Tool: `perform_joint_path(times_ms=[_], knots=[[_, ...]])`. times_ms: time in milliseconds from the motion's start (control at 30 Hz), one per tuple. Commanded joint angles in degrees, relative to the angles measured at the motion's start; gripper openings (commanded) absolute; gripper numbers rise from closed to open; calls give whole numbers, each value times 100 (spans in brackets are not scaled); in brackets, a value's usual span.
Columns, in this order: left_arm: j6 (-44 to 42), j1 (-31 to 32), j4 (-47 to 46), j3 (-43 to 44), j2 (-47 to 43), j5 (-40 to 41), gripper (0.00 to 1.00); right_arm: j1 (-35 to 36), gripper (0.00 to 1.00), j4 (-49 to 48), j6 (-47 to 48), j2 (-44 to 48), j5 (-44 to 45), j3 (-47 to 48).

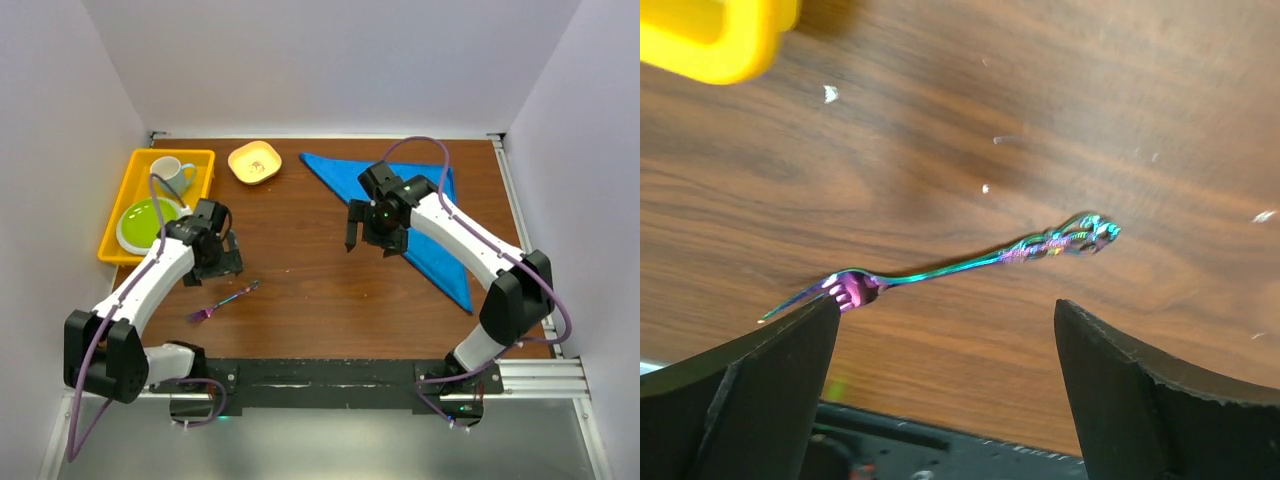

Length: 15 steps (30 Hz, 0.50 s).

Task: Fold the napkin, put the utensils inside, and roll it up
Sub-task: Grab a utensil with the left arm

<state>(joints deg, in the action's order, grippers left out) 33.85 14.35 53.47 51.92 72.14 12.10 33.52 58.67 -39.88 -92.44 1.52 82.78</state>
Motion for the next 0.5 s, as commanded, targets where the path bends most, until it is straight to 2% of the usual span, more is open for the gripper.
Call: perform_joint_path(times_ms=[0, 33, 167, 367, 467], knots=[[1210, -458, -198, -217, -455, -270, 93, 164, 94, -216, -143, 95, -134, -43], [1865, -494, 142, -191, -368, -130, 95, 225, 94, -77, -117, 43, -126, 140], [2565, -758, 304, -261, 89, -637, 100, 375, 94, 258, 94, -186, 164, 642], [3847, -959, 944, -375, -25, -717, 100, 550, 94, 601, 226, -379, 164, 853], [4261, -1232, 823, -718, -33, -1112, 95, 656, 94, 750, 314, -432, 182, 950]])
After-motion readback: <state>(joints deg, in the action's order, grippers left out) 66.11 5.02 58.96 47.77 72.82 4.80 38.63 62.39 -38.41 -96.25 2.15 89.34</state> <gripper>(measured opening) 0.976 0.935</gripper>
